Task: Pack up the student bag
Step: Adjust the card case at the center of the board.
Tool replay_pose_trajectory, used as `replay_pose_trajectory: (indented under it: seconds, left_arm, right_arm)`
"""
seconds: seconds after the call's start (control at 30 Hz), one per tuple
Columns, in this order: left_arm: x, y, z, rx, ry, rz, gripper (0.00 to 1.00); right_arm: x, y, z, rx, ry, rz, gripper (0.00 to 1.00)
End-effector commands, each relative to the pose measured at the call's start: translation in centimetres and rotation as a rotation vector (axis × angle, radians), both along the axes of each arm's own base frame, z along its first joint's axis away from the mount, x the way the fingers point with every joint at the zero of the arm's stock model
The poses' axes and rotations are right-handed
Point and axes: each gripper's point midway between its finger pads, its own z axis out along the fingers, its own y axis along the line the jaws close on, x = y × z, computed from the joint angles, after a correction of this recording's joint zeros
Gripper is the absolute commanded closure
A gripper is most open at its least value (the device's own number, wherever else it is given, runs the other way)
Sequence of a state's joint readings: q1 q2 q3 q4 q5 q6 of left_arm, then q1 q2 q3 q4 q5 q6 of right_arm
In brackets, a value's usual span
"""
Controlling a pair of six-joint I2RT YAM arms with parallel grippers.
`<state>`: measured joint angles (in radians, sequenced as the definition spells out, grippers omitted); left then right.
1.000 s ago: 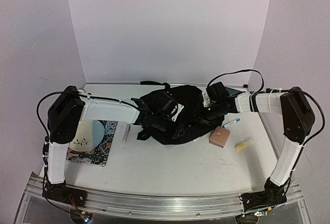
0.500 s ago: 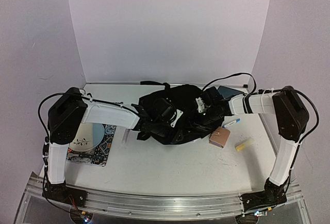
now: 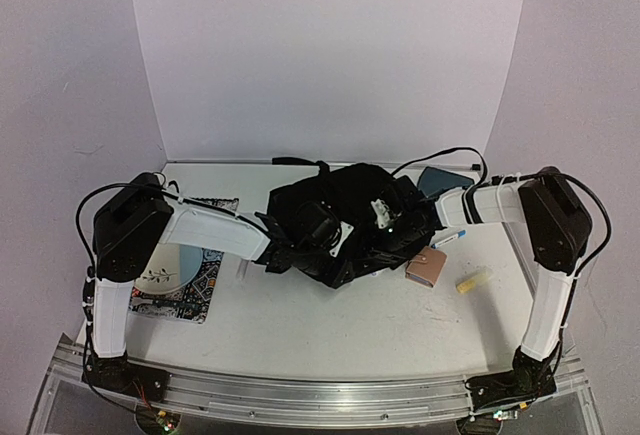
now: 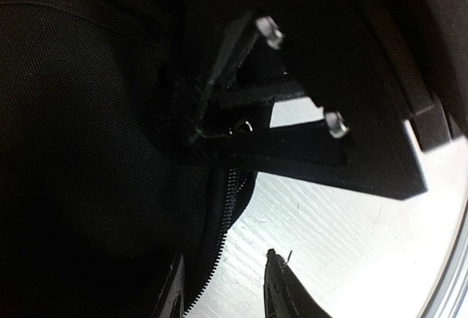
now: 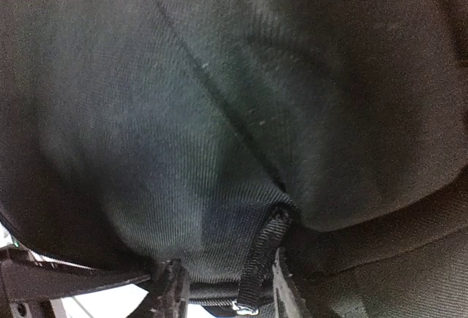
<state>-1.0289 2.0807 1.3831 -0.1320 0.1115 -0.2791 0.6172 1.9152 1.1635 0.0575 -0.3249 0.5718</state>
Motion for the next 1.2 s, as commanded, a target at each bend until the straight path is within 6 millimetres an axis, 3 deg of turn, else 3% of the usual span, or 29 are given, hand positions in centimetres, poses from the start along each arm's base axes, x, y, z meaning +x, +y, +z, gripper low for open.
replay_pose_trajectory:
  seconds: [0.0, 0.23, 0.33, 0.53, 0.7, 0.83, 1.0, 1.17]
  left_arm:
    - [-1.3, -0.6, 1.5, -0.049, 0.016, -0.021, 0.64]
    - [-1.4, -0.2, 1.8, -0.069, 0.015, -0.004, 0.64]
    - [-1.4, -0.1, 2.2, -0.083, 0.017, 0.013, 0.64]
    - [-1.1, 0.5, 4.2, -0.164, 0.020, 0.089, 0.65]
    - [0.4, 3.9, 8.7, -0.316, 0.020, 0.244, 0.63]
    - [1.3, 7.0, 11.2, -0.395, 0.022, 0.383, 0.61]
    - [1.1, 7.3, 11.6, -0.440, 0.092, 0.438, 0.60]
    - [1.7, 7.0, 10.7, -0.457, 0.180, 0.489, 0.59]
  right_arm:
    - [-1.6, 0.9, -0.5, -0.030, 0.042, 0.063, 0.69]
    - [-1.5, 1.1, -0.4, -0.047, 0.027, 0.052, 0.91]
    - [-1.6, 1.7, 0.8, -0.055, -0.021, 0.064, 1.00]
    - [-3.7, 5.3, 4.6, 0.009, -0.118, 0.183, 1.00]
    - [-5.5, 6.4, 5.8, 0.020, -0.195, 0.239, 1.00]
    - [-6.7, 6.9, 7.0, 0.071, -0.254, 0.277, 1.00]
    - [-7.4, 7.9, 7.2, 0.086, -0.294, 0.325, 0.92]
    - [-7.9, 7.5, 8.6, 0.083, -0.349, 0.347, 0.72]
